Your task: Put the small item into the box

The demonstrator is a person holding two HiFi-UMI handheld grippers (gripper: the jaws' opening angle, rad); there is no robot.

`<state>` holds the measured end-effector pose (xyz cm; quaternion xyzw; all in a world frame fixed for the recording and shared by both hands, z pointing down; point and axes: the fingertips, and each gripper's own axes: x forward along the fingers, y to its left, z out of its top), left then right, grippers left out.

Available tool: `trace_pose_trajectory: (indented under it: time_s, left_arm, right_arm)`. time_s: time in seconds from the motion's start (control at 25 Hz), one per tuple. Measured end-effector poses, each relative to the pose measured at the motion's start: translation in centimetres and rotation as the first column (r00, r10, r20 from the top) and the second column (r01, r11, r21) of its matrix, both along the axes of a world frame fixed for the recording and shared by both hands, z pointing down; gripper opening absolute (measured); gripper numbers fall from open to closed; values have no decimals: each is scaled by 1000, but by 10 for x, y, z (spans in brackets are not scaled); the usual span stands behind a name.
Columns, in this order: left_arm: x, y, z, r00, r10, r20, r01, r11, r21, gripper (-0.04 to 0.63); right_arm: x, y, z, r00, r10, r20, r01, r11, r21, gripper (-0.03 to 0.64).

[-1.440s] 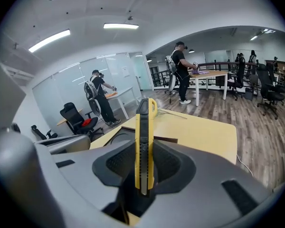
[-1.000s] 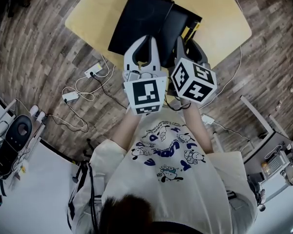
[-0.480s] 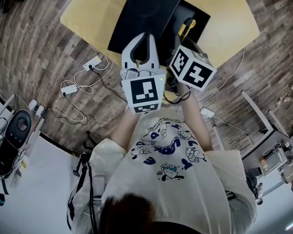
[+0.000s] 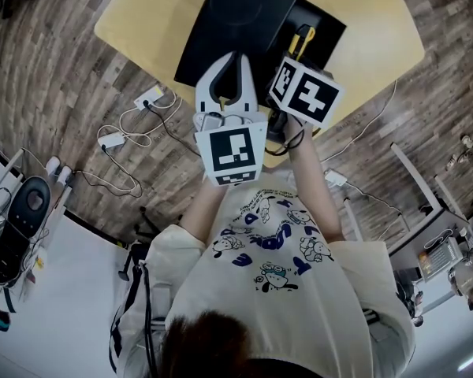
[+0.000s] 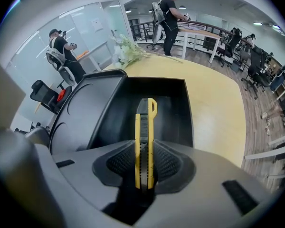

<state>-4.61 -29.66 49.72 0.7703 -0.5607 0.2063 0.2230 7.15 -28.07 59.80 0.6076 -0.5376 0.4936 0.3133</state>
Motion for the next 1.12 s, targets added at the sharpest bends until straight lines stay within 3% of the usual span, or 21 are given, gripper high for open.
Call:
trace_pose_trajectory:
  time_s: [0.28, 0.56, 0.64, 0.88, 1.0, 1.12]
  left_arm:
    - [0, -2, -3, 1000, -14, -12, 14, 1000, -1, 25]
    - [-3, 0, -5, 1000, -20, -20, 20, 1000, 6, 25]
    - [-4, 0, -7, 999, -22, -26, 22, 1000, 10, 25]
    - [-13, -13, -21, 999, -34, -35, 36, 997, 69, 25]
    - [-13, -14, -44, 999, -37, -36, 41, 992, 116, 25]
    - [-4, -9, -80, 999, -34, -35, 40, 983, 178, 25]
  right_arm:
    - [-6, 5, 16, 997, 55, 63, -49, 995, -87, 130]
    - [-9, 3, 14, 996, 62, 63, -59, 997, -56, 153]
    - [-11, -3, 7, 995, 52, 80, -51, 999, -11, 202]
    - [-11, -23, -33, 995, 8, 95, -25, 983, 179, 194]
    - [-4, -24, -69, 999, -17, 42, 4, 954, 299, 93]
    - [5, -19, -122, 998, -55, -31, 63, 901, 430, 73]
